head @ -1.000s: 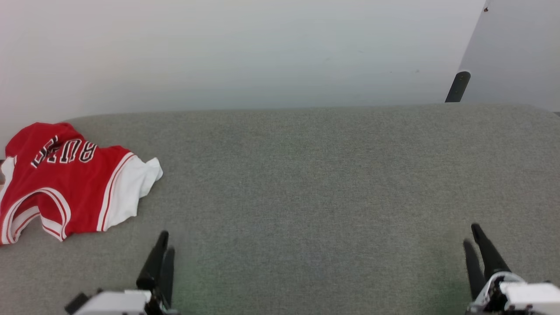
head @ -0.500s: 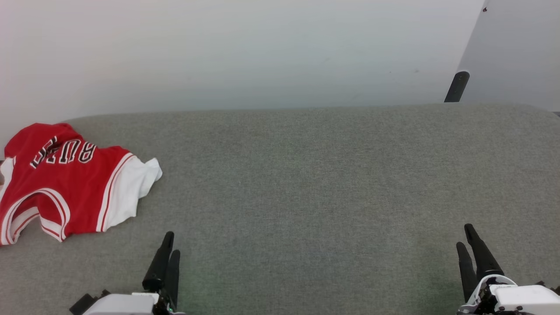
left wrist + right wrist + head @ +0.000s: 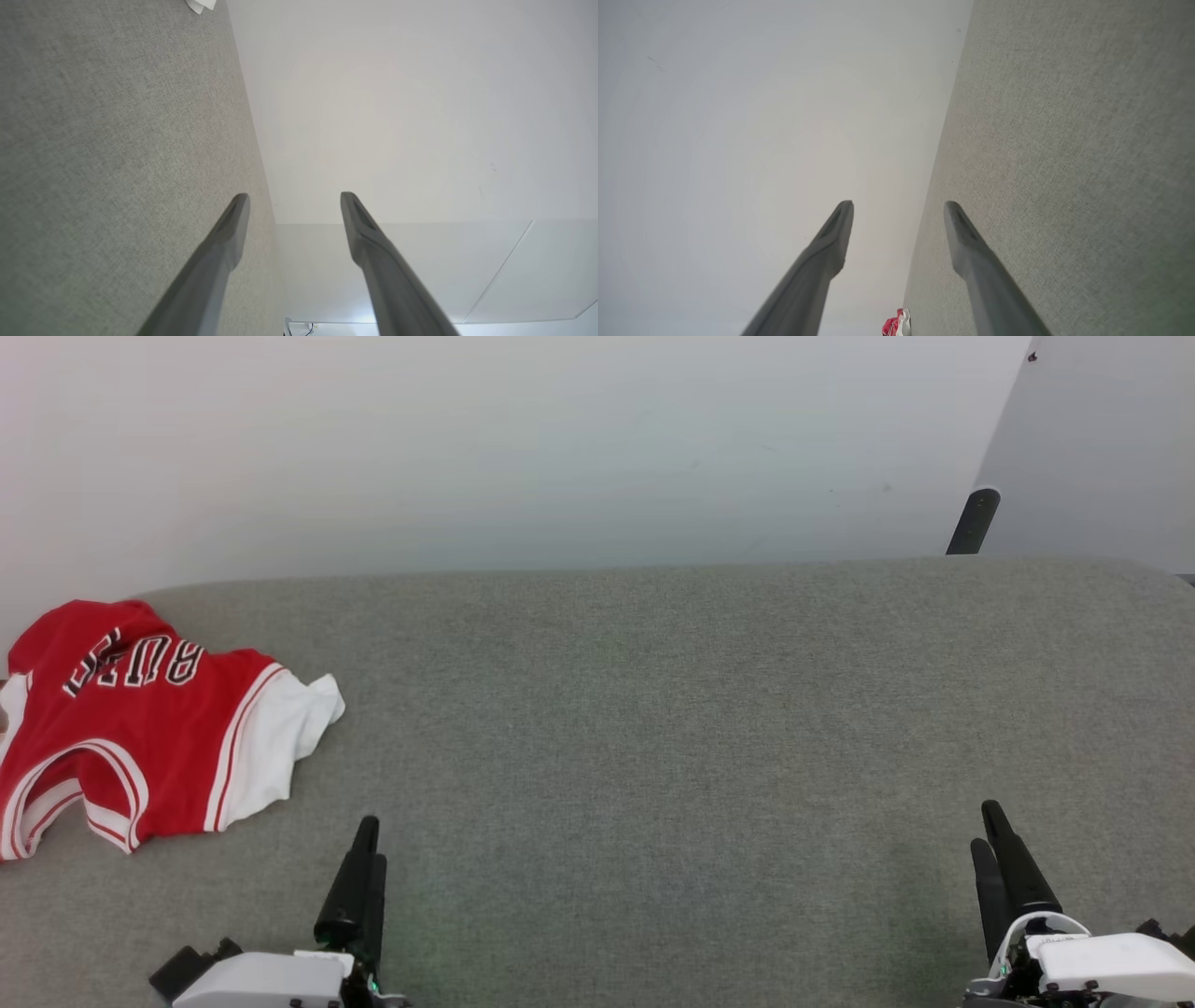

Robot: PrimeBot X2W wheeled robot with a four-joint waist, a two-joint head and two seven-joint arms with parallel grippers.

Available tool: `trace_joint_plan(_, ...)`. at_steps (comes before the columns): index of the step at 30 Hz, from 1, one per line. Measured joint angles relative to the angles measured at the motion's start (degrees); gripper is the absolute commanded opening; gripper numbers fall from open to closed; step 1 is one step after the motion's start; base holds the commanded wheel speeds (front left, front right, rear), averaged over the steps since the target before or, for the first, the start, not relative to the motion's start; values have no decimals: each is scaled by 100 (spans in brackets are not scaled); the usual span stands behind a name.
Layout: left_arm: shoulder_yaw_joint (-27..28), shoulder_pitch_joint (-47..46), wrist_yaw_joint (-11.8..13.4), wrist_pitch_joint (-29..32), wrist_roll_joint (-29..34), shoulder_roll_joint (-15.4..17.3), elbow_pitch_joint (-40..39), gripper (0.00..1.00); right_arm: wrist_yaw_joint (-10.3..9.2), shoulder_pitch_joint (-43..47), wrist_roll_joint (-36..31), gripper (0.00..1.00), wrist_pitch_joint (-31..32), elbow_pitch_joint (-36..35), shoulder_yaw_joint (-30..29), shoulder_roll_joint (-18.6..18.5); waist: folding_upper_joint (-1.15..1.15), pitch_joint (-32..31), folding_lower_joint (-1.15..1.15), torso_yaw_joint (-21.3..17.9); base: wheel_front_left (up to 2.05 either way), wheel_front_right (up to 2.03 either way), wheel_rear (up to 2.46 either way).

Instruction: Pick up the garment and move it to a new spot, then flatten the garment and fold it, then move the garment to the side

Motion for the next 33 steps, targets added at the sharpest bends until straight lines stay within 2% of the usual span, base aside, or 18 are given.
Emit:
trace_joint_plan(11, -256, -2, 0, -323, 486, 166, -164, 100, 0, -37, -643, 100, -274, -89, 196, -97, 0, -9, 0, -6, 0, 0, 0)
trace_joint_plan(17, -394, -2, 0, -471, 1029, 272, -186, 100, 0, -39, -1181, 100, -382, -119, 242, -112, 0, -19, 0, -8, 0, 0, 0)
trace_joint_plan(23, -416, -4, 0, -586, 1666, 289, -191, 100, 0, -41, -1896, 100, -499, -174, 245, -113, 0, -25, 0, -9, 0, 0, 0)
trace_joint_plan(33, -343, -2, 0, -757, 2985, 249, -180, 100, 0, -41, -3559, 100, -676, -160, 165, -87, 0, -37, 0, -9, 0, 0, 0)
